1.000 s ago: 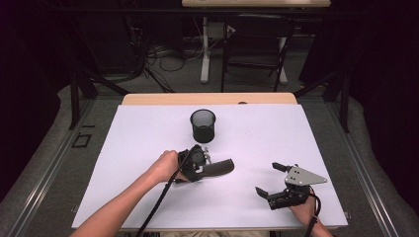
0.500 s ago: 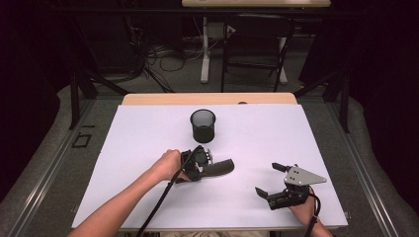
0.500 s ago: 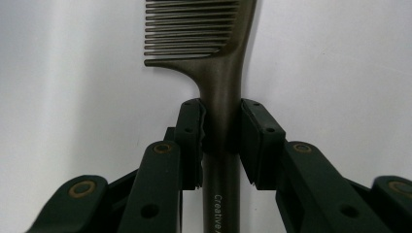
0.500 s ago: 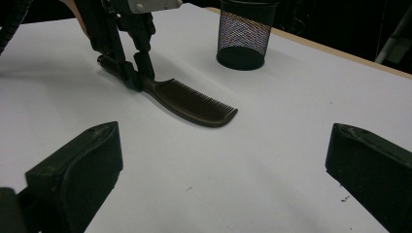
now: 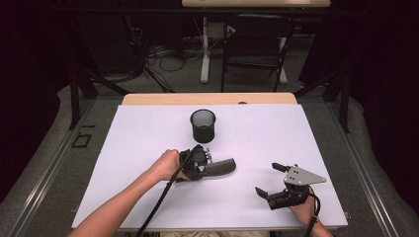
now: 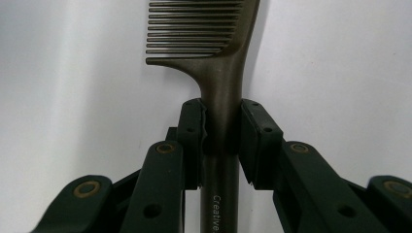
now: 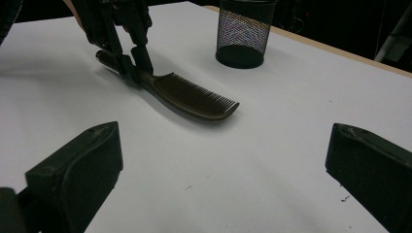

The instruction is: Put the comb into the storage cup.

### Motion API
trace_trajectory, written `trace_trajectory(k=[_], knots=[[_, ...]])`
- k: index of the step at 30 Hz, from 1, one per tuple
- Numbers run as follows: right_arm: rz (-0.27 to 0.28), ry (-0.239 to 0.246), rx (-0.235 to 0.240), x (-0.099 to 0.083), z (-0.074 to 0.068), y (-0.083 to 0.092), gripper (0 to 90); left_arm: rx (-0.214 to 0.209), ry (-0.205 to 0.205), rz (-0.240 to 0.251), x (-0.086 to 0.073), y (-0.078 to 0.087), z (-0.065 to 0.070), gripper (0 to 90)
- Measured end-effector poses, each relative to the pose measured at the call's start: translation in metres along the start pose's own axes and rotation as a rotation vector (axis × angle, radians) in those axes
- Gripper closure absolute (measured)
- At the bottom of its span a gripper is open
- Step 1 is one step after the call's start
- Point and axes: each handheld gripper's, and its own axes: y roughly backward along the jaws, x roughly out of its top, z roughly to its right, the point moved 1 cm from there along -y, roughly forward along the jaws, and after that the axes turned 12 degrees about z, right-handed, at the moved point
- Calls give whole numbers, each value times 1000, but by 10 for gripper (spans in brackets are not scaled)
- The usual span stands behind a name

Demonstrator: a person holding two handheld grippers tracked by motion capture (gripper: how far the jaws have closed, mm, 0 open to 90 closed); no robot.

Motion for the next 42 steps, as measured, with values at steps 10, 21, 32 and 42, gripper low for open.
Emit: trace_trajectory(k=[10,21,32,42], knots=[[-1,-1,-2,0,0,-1,0,17,41,127,-8,16,1,725],[-7,-3,-1,0,0,-1,0,54,74,274,-16,31,9,725],[-10,-2,-4,-1,1,-2,0,78,114,373,-27,32,12,726],[-13,-4,-5,-1,1,-2,0,108,145,466,-36,33,13,726]])
